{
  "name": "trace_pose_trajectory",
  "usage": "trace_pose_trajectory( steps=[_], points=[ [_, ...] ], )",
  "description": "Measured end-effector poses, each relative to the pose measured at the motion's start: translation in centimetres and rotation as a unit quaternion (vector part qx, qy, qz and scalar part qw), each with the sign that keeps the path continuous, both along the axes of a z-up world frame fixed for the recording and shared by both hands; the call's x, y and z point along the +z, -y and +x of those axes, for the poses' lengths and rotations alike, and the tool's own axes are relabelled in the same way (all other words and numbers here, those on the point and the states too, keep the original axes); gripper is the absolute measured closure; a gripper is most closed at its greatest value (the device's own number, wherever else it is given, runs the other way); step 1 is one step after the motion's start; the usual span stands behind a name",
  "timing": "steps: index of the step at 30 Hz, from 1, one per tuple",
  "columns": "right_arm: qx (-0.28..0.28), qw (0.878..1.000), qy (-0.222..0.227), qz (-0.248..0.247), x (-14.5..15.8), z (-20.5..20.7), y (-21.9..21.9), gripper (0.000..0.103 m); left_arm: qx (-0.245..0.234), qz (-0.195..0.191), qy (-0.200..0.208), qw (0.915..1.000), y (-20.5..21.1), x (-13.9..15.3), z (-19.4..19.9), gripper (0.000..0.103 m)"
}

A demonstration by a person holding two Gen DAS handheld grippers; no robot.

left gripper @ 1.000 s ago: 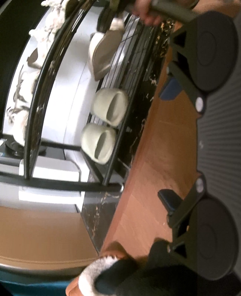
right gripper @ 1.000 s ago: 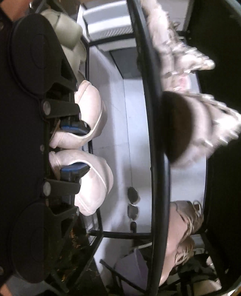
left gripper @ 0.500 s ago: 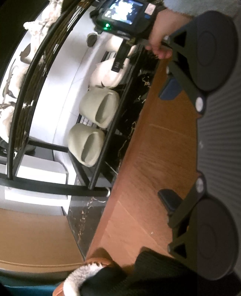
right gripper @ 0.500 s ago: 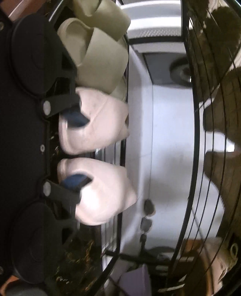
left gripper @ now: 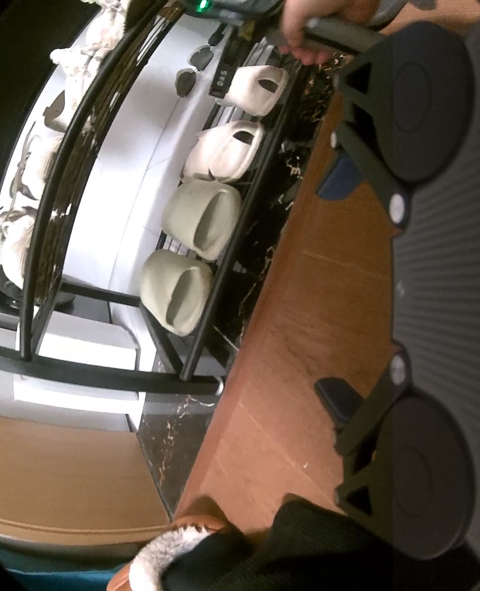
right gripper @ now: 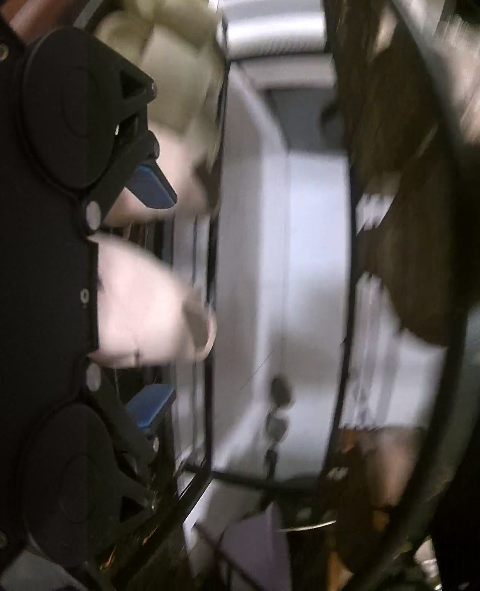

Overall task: Organize scattered shoes
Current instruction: 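Open the right tool and pull it back from the pale shoes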

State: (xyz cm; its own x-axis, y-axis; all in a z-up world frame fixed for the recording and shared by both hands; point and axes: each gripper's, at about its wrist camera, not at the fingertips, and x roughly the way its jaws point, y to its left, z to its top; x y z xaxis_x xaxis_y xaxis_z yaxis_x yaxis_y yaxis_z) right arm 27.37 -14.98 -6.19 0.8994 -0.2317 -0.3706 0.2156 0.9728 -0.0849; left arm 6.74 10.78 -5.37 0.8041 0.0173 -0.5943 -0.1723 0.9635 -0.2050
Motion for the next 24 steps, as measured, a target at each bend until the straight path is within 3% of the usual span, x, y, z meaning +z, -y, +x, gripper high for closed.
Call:
trace_pose_trajectory(
  steps=[9,11,14,18,21,24],
  points=[
    [-0.046,0.997,-0.054,0.017,-2.1,4.9,0.5,0.002,-0.047,0.013,0.003,0.9988,2.5,-0.6,0.4,0.0],
    [-0.034,0.997,-0.073,0.004,-2.8,5.4,0.0,0.011,-0.052,0.012,0.005,0.9986,2.6,-0.5,0.4,0.0],
    [-0.027,0.997,-0.066,0.002,-3.1,5.4,-0.2,0.015,-0.048,0.006,0.002,0.9988,2.4,-0.5,0.5,0.0],
    [0.025,0.998,-0.057,-0.009,-2.9,4.6,-0.6,0.019,-0.039,-0.003,-0.004,0.9992,2.1,-0.7,0.5,0.0],
    [0.102,0.992,-0.04,-0.064,-3.2,3.5,-2.4,0.021,-0.039,-0.002,-0.003,0.9992,2.2,-0.7,0.5,0.0],
    [0.107,0.992,-0.054,-0.048,-3.3,3.9,-2.0,0.017,-0.045,0.001,-0.001,0.999,2.4,-0.6,0.5,0.0]
  ],
)
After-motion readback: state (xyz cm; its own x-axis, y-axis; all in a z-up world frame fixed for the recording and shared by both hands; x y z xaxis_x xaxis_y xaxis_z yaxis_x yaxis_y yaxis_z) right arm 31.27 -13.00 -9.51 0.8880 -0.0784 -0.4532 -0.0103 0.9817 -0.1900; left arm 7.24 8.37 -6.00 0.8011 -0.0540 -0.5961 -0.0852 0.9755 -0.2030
